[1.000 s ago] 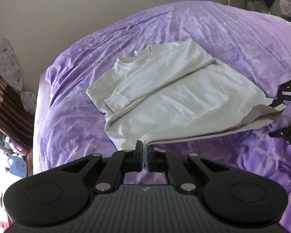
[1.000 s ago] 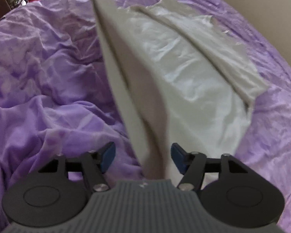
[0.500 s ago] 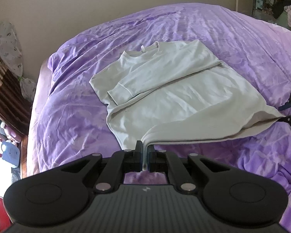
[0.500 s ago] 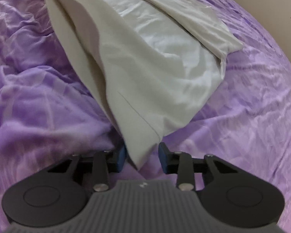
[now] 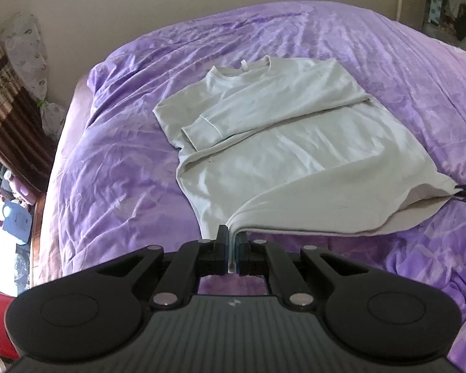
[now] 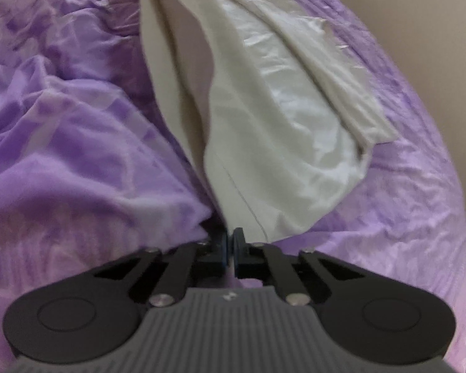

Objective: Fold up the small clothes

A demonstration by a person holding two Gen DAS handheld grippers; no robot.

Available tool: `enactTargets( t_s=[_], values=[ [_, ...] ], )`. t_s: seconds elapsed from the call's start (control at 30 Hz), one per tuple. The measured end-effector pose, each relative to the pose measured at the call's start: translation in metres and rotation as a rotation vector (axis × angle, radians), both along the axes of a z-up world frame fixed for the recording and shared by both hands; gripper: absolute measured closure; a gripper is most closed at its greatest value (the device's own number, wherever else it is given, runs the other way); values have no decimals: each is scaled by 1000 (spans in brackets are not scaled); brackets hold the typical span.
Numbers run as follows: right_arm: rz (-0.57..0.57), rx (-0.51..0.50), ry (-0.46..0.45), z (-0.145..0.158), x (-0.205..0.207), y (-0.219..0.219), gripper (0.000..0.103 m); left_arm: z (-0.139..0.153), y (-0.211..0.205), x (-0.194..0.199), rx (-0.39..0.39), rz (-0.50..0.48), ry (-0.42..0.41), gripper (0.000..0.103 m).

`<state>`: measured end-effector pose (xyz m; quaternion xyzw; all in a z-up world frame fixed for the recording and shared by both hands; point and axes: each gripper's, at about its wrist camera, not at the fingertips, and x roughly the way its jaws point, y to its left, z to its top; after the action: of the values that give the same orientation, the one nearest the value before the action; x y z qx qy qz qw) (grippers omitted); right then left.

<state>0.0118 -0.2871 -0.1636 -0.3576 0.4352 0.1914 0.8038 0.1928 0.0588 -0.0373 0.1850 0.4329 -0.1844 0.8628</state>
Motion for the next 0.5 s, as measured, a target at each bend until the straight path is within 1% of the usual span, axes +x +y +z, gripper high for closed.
enactTargets(
  t_s=[0.1,0.2,0.27,0.33,0.4,0.5],
  values=[
    [-33,8,-91,18,-6,-6,103,4,2,-8,-20,11,-13,100],
    [-97,26,-184,48,-8,-20,103,13,0,-15,-42,7,-37,100],
    [-161,65,-239,75,-5,-33,103,24,-3,-17,-58,8,-66,100],
    [-191,80,-294,99,-2,-42,103,38,-6,-17,-66,14,-108,100],
    [-215,95,-344,124,7,-48,103,52,-10,-11,-66,28,-148,100],
    [-226,78,-414,152,26,-49,103,72,-12,9,-76,75,-186,100]
  ],
)
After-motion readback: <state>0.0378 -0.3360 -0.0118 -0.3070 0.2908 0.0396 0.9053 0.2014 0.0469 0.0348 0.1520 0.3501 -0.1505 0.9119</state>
